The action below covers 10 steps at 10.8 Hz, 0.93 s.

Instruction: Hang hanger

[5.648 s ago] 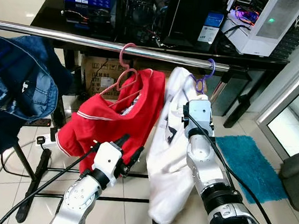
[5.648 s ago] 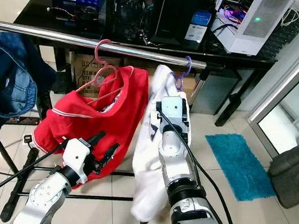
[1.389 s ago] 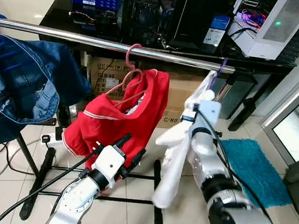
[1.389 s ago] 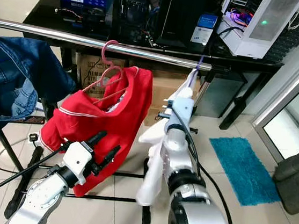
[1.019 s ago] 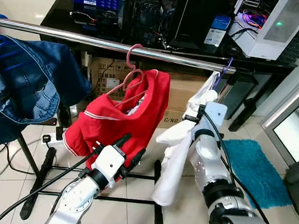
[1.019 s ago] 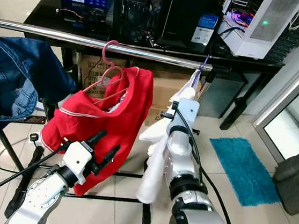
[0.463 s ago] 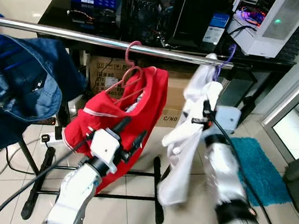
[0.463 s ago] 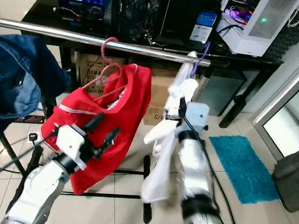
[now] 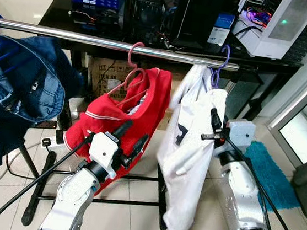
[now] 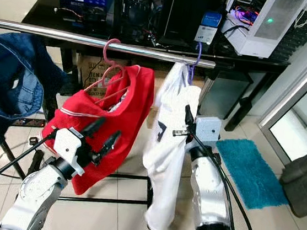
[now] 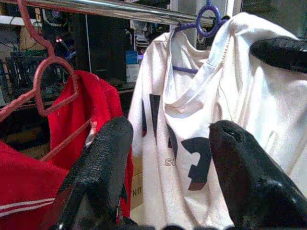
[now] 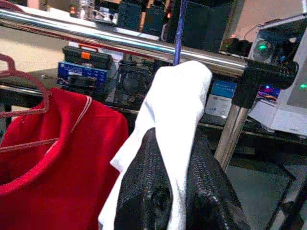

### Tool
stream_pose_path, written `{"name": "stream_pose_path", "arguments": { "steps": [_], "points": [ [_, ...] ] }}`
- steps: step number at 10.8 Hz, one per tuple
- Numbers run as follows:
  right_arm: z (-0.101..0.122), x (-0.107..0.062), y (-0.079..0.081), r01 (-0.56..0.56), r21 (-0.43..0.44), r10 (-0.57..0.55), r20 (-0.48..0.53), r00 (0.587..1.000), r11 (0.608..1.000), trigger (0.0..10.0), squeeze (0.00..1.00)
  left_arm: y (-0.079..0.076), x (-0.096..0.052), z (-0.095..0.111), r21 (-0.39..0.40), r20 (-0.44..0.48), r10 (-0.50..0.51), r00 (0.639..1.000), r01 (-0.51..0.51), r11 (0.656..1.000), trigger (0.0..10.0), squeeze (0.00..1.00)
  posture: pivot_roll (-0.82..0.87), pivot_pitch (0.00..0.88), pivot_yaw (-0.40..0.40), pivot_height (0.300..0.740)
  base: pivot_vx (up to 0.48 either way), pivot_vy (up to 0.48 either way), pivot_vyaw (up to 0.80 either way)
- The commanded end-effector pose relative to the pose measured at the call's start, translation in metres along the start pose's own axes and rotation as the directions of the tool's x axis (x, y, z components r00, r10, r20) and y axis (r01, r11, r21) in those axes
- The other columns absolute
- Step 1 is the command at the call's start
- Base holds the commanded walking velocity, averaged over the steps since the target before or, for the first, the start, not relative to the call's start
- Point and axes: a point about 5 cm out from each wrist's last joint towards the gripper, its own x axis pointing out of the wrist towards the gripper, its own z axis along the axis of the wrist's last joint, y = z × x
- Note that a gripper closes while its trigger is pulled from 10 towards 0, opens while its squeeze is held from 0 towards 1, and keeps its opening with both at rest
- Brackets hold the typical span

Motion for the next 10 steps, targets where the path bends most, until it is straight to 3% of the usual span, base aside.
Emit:
{"name": "stream_pose_path", "arguments": {
  "steps": [1,4,9,10],
  "points": [
    [0.017,0.0,-0.005,-0.007,-0.005,0.008,0.071,0.997,1.0,0.0,0.0,-0.005,0.002,0.002,0.001,-0.005,-0.025,1.0,0.025,1.0,10.0,0.0,0.15,0.021,-0.096,0.74,0.0,0.0,0.0],
    [0.01,-0.02,-0.008,-0.054,-0.049,0.055,0.007,0.998,0.997,0.0,0.0,-0.008,0.002,-0.001,-0.007,-0.019,-0.028,0.999,0.028,1.0,10.0,0.0,0.13,0.025,-0.099,0.74,0.0,0.0,0.0],
    [-0.004,-0.05,-0.014,-0.047,-0.115,0.037,-0.092,0.995,0.992,0.0,0.0,-0.014,0.002,-0.007,-0.033,-0.039,-0.02,0.999,0.019,0.999,10.0,0.0,0.11,0.023,-0.103,0.74,0.0,0.0,0.0],
    [-0.003,-0.055,-0.014,-0.028,-0.105,0.019,-0.091,0.996,0.994,9.3,0.0,-0.014,0.002,-0.006,-0.031,-0.042,0.004,0.999,-0.006,0.999,10.0,0.0,0.11,0.021,-0.102,0.74,0.0,0.0,0.0]
  ]
}}
